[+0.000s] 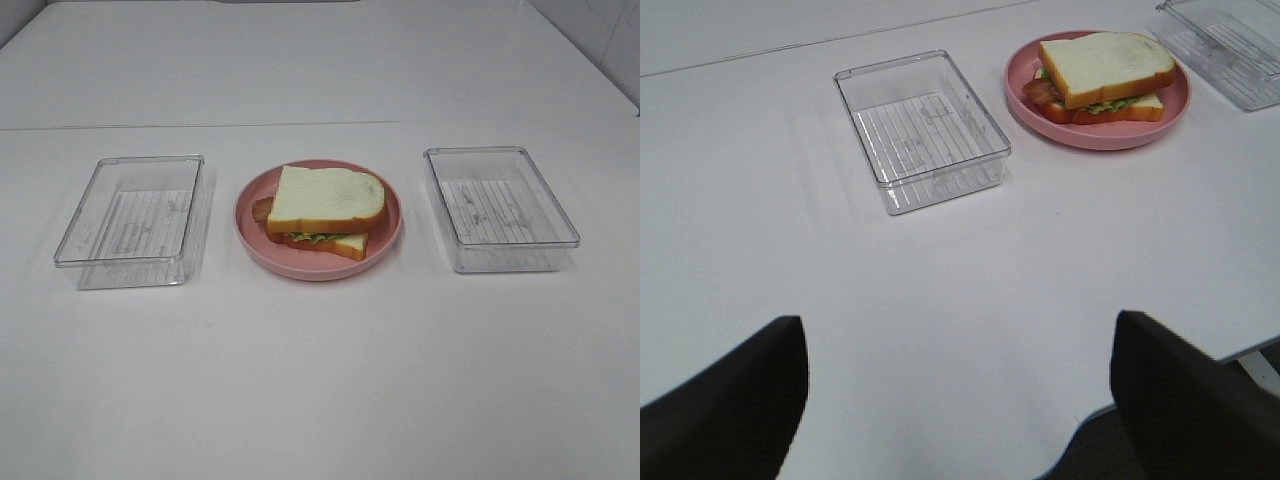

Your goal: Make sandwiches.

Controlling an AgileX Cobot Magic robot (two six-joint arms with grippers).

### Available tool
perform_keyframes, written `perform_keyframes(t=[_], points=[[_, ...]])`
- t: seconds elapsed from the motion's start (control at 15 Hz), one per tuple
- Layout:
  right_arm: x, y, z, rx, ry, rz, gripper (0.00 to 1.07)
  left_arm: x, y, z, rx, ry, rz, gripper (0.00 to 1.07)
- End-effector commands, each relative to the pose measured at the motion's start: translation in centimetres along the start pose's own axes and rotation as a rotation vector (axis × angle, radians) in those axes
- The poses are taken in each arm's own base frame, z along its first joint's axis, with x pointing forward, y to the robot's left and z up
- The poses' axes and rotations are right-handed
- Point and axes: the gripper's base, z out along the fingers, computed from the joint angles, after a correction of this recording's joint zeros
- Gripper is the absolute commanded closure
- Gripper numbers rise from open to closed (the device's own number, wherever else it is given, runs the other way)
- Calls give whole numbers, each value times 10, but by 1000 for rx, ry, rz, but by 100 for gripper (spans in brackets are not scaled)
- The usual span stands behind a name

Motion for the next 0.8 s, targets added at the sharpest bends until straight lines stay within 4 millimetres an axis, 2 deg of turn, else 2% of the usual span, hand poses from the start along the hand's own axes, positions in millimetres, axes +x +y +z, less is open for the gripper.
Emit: perform_keyframes(t=[0.07,0.8], points=[[5,2,-6,-6,-75,-23,37,0,0,-1,4,-17,2,27],[5,2,-6,7,-75,2,37,0,0,-1,-18,-20,-10,27]])
